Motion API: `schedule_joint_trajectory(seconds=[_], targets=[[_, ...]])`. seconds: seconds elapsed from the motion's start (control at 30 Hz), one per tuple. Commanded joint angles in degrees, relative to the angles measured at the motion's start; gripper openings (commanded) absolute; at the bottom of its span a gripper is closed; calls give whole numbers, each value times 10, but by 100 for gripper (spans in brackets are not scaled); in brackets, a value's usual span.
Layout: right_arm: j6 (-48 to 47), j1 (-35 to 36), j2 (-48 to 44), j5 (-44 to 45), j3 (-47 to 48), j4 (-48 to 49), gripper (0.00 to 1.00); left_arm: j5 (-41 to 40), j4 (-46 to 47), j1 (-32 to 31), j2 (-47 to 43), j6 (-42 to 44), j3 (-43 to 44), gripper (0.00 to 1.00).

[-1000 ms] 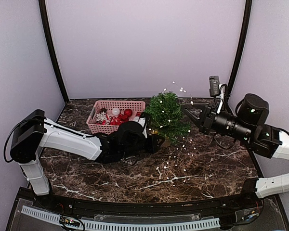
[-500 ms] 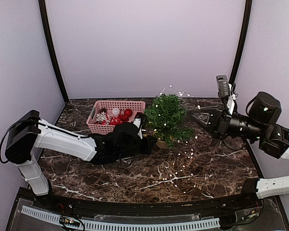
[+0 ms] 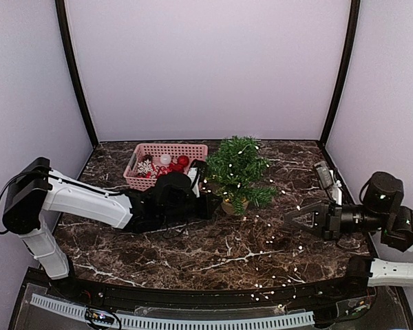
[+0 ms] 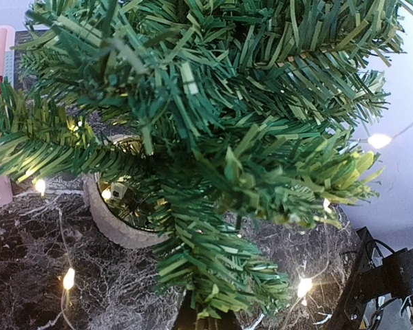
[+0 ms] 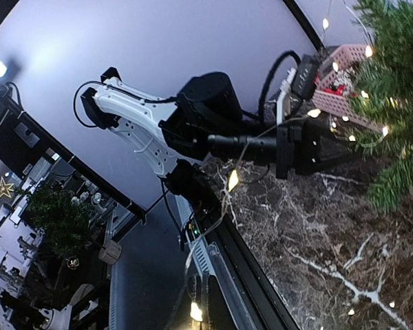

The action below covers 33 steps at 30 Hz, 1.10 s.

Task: Decorate the small christmas tree
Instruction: Wrap the side of the string light in the gap of the branches.

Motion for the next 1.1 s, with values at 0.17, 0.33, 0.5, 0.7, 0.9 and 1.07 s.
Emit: schedule_joint_trajectory(seconds=[0.17,0.33,0.5,0.7,0.9,1.07], targets=[[84,-1,-79,-15,-82,-125,0,41,15,11,-29,19,-9,0],[110,-1,-50,-39,-139,-161,0,47,9,13,-31,25,-6,0],[107,-1,32,51,-124,-227,0,47,8,14,-32,24,-8,0],[123,-1,157,170,-46,-296,15,49,1,17,-40,34,-9,0],[68,-1,159,205,31,-301,76,61,-2,32,-59,65,-20,0],[6,-3,114,161,85,-276,97,93,-7,41,-66,93,-19,0]])
